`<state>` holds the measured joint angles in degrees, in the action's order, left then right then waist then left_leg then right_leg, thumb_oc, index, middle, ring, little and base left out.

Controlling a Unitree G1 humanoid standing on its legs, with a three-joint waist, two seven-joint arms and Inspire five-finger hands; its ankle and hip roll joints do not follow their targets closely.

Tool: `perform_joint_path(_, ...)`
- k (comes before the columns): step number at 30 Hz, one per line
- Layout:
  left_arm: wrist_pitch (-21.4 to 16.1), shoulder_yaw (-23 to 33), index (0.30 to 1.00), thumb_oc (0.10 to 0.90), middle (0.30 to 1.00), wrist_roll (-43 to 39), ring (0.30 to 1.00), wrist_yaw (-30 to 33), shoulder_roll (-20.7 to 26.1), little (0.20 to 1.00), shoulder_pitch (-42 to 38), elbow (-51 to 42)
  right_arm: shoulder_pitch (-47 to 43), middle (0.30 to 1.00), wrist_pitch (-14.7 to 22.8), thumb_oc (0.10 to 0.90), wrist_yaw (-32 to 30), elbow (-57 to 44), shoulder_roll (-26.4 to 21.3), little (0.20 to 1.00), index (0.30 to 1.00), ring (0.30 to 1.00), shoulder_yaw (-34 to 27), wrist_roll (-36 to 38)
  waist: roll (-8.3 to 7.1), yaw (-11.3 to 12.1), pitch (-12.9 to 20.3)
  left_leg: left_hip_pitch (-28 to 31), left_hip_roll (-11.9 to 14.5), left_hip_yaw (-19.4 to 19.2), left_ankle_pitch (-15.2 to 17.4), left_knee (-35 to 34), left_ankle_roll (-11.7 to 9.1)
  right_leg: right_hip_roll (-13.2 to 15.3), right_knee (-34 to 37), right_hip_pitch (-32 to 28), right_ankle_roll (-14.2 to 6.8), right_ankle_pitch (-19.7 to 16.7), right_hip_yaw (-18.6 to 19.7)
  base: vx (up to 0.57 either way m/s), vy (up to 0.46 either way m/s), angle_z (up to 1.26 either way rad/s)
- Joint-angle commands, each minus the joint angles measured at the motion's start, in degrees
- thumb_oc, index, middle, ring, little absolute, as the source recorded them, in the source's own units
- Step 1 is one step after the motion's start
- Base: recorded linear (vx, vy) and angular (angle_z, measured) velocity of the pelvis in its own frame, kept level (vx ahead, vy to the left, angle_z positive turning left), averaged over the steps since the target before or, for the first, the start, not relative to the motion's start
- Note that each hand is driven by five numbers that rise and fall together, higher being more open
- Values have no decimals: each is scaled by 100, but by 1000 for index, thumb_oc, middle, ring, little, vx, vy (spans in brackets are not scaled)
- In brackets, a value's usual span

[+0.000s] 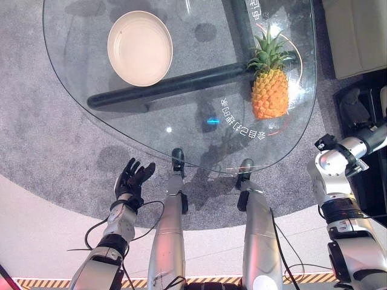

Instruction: Pick up the fruit to the plate

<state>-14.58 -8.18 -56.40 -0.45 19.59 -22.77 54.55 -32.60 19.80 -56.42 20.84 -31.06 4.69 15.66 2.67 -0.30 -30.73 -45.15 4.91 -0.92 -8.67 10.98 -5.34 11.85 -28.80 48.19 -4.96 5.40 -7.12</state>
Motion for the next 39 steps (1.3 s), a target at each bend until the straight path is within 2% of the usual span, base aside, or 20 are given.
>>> perform_joint_path(1, -335, 152, 900, 800, 900, 219, 900, 105, 31, 900, 464, 34, 224, 900, 132, 800, 432, -1192, -248, 900, 900, 900, 12, -798, 68, -128, 94, -62, -146, -224, 565, 529, 117, -182, 802, -78, -124, -601, -71, 1, 48, -6)
perform_joint_path(5, -372, 230, 900, 800, 900, 268, 900, 79, -76, 900, 569, 14, 419, 900, 166, 800, 964, -1876, -61, 900, 900, 900, 178, -1041, 77, -178, 94, -26, -154, -271, 537, 490, 113, -179, 823, -102, -106, -571, -58, 3, 49, -1)
perform_joint_path(8, -388, 250, 900, 800, 900, 283, 900, 49, -123, 900, 596, 24, 433, 900, 152, 800, 1361, -2072, -14, 900, 900, 900, 292, -972, 91, -188, 94, -2, -147, -304, 519, 468, 101, -178, 825, -122, -93, -548, -59, 4, 25, 1)
perform_joint_path(11, -410, 226, 900, 800, 900, 264, 900, 25, -157, 900, 595, 62, 427, 900, -26, 800, 1797, -2192, 16, 900, 900, 900, 471, -717, 102, -186, 94, 31, -150, -330, 499, 445, 92, -186, 824, -156, -77, -525, -63, 2, 11, 0)
perform_joint_path(18, -421, 139, 900, 800, 900, 261, 900, 24, -218, 900, 596, 73, 466, 900, -308, 800, 2186, -2263, 89, 900, 900, 900, 819, -551, 110, -172, 94, 68, -154, -377, 471, 414, 87, -177, 844, -189, -49, -525, -92, 5, 5, -2)
perform_joint_path(30, -414, 22, 900, 800, 900, 243, 900, 32, -198, 900, 550, 138, 433, 900, -677, 800, 2206, -1803, 89, 900, 900, 900, 1177, -21, 118, -130, 94, 116, -168, -405, 431, 363, 82, -181, 848, -223, -33, -534, -147, 0, 0, 0)
perform_joint_path(39, -413, -76, 900, 800, 900, 247, 900, 104, -210, 900, 540, 78, 308, 900, -865, 800, 1631, -1396, 146, 900, 900, 900, 1146, -270, 150, -84, 94, 76, -184, -394, 425, 371, 103, -184, 804, -163, -37, -543, -158, 0, 0, 0)
